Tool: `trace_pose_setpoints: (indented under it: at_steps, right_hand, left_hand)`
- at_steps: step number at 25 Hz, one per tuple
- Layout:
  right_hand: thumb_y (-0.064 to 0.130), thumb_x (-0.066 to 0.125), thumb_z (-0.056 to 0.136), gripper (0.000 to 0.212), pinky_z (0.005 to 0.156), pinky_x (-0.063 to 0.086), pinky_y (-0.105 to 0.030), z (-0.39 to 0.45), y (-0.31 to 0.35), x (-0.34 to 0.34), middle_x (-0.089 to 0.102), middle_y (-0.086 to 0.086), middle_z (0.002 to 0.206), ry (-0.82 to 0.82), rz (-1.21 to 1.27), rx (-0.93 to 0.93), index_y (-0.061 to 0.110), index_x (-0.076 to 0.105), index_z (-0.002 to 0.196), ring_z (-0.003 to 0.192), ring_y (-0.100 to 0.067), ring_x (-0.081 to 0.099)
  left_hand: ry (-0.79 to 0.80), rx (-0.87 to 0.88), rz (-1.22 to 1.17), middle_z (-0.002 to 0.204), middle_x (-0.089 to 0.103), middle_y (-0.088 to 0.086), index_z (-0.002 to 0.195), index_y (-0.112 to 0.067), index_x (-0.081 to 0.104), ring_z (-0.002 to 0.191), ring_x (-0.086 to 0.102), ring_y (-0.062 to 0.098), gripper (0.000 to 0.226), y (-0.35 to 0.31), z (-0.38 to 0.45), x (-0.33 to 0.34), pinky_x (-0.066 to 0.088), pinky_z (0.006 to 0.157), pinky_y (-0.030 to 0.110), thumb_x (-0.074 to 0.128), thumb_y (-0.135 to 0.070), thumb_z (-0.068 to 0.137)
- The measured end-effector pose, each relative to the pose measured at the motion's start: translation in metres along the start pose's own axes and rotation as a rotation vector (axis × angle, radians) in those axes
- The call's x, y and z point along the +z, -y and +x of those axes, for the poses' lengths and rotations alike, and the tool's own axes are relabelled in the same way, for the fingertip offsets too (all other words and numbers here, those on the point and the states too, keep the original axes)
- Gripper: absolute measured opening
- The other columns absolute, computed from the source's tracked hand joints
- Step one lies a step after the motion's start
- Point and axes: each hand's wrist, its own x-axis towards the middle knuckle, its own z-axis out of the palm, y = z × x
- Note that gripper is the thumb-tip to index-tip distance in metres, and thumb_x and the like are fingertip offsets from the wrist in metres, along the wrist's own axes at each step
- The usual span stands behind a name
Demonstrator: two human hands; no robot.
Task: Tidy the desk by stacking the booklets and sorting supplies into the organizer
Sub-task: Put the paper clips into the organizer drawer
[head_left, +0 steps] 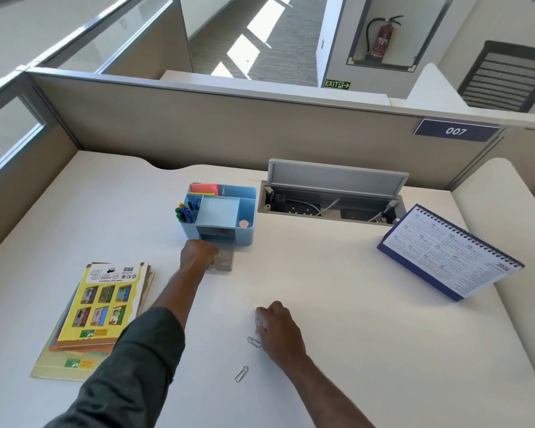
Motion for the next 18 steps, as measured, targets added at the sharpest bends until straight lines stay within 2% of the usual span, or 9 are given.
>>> trace_pose_setpoints:
  at_steps: [3, 8, 10, 12, 15, 18]
  right_hand:
    - [0.019, 0.049, 0.087, 0.011, 0.067, 0.04, -0.029, 0.002, -0.004, 0.0, 0.045, 0.001, 0.104, -0.015, -0.045, -0.026, 0.022, 0.053, 0.098, 0.098, -0.02, 0.048]
    - [0.01, 0.047, 0.088, 0.017, 0.059, 0.038, -0.03, 0.005, -0.007, 0.003, 0.048, 0.0, 0.096, -0.061, -0.101, -0.056, 0.023, 0.057, 0.093, 0.09, -0.022, 0.052]
    - [0.008, 0.048, 0.086, 0.019, 0.055, 0.038, -0.031, 0.007, -0.005, 0.004, 0.05, -0.001, 0.091, -0.084, -0.104, -0.069, 0.023, 0.058, 0.091, 0.084, -0.023, 0.053]
    - [0.006, 0.046, 0.086, 0.024, 0.056, 0.039, -0.032, 0.008, -0.004, 0.001, 0.051, -0.002, 0.092, -0.079, -0.126, -0.083, 0.024, 0.059, 0.096, 0.085, -0.025, 0.054]
    - [0.011, 0.045, 0.091, 0.028, 0.064, 0.039, -0.031, 0.011, -0.003, -0.007, 0.052, -0.004, 0.103, -0.01, -0.145, -0.106, 0.025, 0.058, 0.112, 0.096, -0.026, 0.051]
    - [0.011, 0.047, 0.092, 0.029, 0.068, 0.035, -0.03, 0.018, -0.001, -0.012, 0.05, -0.004, 0.11, 0.083, -0.171, -0.094, 0.024, 0.053, 0.116, 0.103, -0.025, 0.049]
  left_hand:
    - [0.002, -0.033, 0.136, 0.094, 0.068, 0.012, 0.078, -0.011, 0.053, 0.091, 0.069, 0.029, 0.018, -0.006, 0.008, 0.011, 0.061, 0.086, 0.038, 0.07, -0.012, 0.082]
    - [0.002, -0.021, 0.167, 0.099, 0.068, 0.012, 0.091, -0.008, 0.059, 0.091, 0.067, 0.027, 0.007, -0.009, 0.006, 0.014, 0.06, 0.086, 0.035, 0.064, -0.011, 0.088]
    - [0.048, 0.02, 0.113, 0.092, 0.067, 0.009, 0.099, -0.002, 0.067, 0.076, 0.065, 0.021, 0.013, -0.008, 0.009, 0.011, 0.06, 0.07, 0.027, 0.062, -0.009, 0.09]
    - [0.09, 0.035, -0.058, 0.084, 0.065, 0.008, 0.107, -0.002, 0.071, 0.06, 0.059, 0.017, 0.02, -0.008, 0.003, 0.007, 0.051, 0.049, 0.019, 0.061, -0.01, 0.092]
    - [0.044, 0.03, -0.235, 0.074, 0.063, 0.013, 0.087, -0.011, 0.071, 0.054, 0.051, 0.023, 0.012, 0.0, -0.017, 0.001, 0.042, 0.053, 0.022, 0.06, -0.008, 0.087]
    - [0.055, 0.051, -0.302, 0.06, 0.056, 0.01, 0.09, -0.018, 0.073, 0.051, 0.046, 0.021, 0.01, 0.014, -0.052, -0.001, 0.036, 0.048, 0.022, 0.064, -0.014, 0.09]
